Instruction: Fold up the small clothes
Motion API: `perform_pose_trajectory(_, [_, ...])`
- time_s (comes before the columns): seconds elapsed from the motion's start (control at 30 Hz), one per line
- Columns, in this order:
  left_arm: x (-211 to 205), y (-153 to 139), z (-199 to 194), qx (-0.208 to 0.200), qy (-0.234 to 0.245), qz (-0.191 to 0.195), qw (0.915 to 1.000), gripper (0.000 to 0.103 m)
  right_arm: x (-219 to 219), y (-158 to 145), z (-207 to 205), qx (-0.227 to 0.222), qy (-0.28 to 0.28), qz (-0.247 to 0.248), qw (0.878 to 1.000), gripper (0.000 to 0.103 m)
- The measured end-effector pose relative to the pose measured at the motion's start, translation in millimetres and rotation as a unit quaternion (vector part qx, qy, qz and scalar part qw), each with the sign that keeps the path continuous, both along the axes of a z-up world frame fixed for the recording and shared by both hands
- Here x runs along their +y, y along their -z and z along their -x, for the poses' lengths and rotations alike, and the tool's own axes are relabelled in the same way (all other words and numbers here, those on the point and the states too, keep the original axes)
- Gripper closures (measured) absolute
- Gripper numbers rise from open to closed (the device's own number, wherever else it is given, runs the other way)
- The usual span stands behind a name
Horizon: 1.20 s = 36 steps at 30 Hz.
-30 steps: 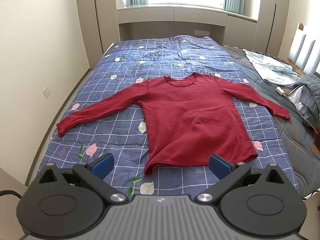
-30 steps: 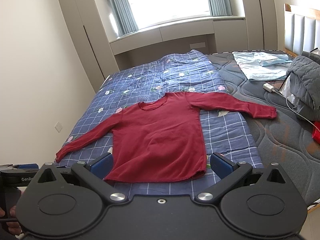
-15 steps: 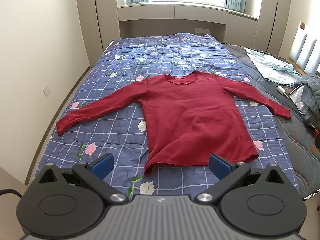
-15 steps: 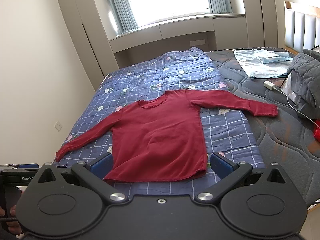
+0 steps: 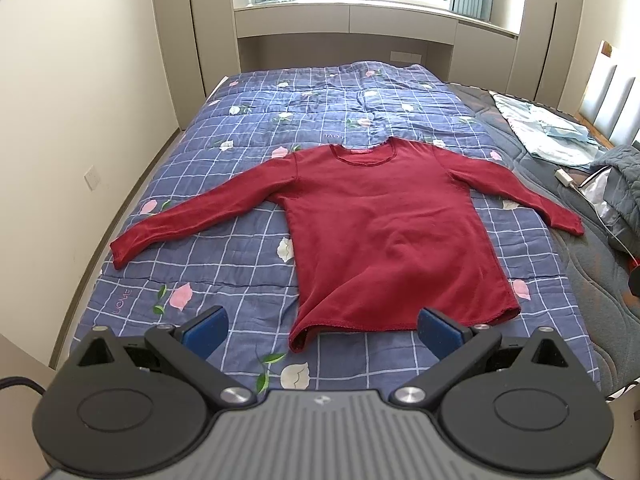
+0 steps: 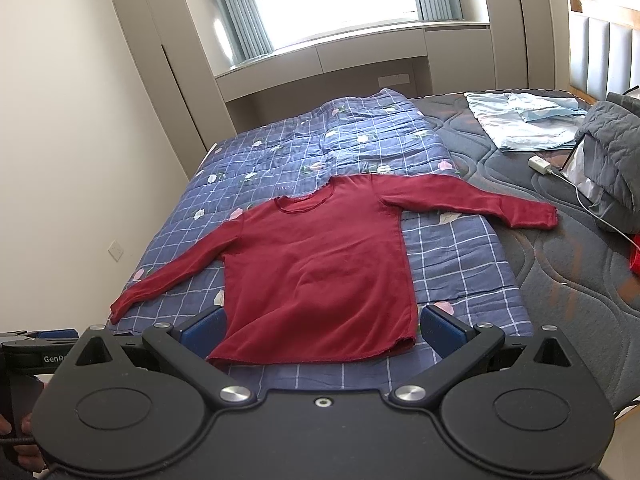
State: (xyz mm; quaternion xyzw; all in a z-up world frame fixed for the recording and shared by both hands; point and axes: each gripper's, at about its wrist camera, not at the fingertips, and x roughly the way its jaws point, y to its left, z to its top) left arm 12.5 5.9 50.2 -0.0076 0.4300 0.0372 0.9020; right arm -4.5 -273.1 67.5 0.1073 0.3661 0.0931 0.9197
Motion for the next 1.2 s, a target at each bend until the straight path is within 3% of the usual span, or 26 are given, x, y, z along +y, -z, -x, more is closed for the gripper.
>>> perform_pose_trajectory(0.9, [2,5,-8,0.011,0.001,0.0,0.9999,0.0,5,6,-7,0.014,0.001,0.002,1.0,0.0])
perform_pose_trajectory(1.2, [1,15,-19,0.037,0.004,-0.012,0.9992,0.0,20,25,-32,0.077,0.014,0.068,0.995,0.0])
